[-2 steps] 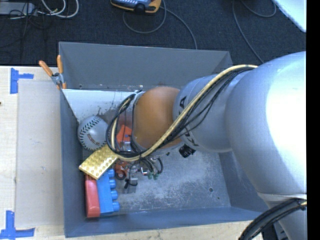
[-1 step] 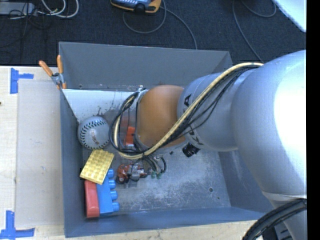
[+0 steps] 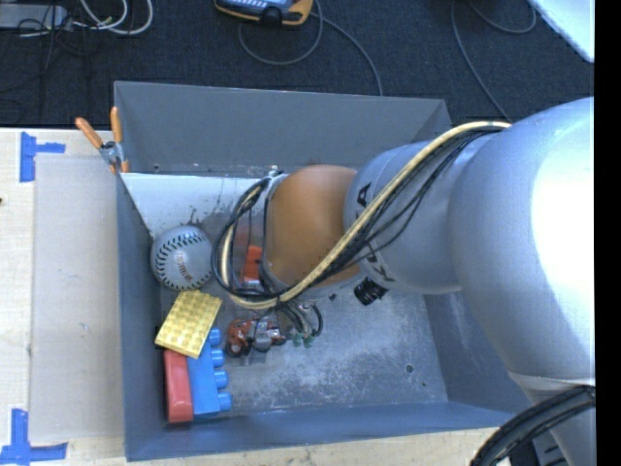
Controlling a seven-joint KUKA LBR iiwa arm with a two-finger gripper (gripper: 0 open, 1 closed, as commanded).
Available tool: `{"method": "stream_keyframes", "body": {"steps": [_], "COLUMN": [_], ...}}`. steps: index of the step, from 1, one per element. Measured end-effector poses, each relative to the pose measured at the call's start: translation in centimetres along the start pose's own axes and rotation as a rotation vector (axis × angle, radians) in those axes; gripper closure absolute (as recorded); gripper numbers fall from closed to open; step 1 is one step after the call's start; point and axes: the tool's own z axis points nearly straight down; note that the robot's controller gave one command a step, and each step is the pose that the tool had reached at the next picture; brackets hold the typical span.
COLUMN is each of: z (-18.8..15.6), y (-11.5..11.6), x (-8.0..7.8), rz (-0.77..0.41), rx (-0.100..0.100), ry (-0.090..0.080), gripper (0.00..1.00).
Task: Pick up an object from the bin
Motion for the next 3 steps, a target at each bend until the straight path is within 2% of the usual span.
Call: {"method": "stream_keyframes", "body": {"steps": [1,2,3], "z": [-4.0,-8.8,-13.2], "y": [0.3,-0.4,-0.2], "x": [0.7,0.9,1.7], "rz": [0.012,0.039,0.04], "rx": [0.003,0.001,0.004], "ry": [0.009,0.002,0.012], "gripper": [1.0,1.0,1.0]}}
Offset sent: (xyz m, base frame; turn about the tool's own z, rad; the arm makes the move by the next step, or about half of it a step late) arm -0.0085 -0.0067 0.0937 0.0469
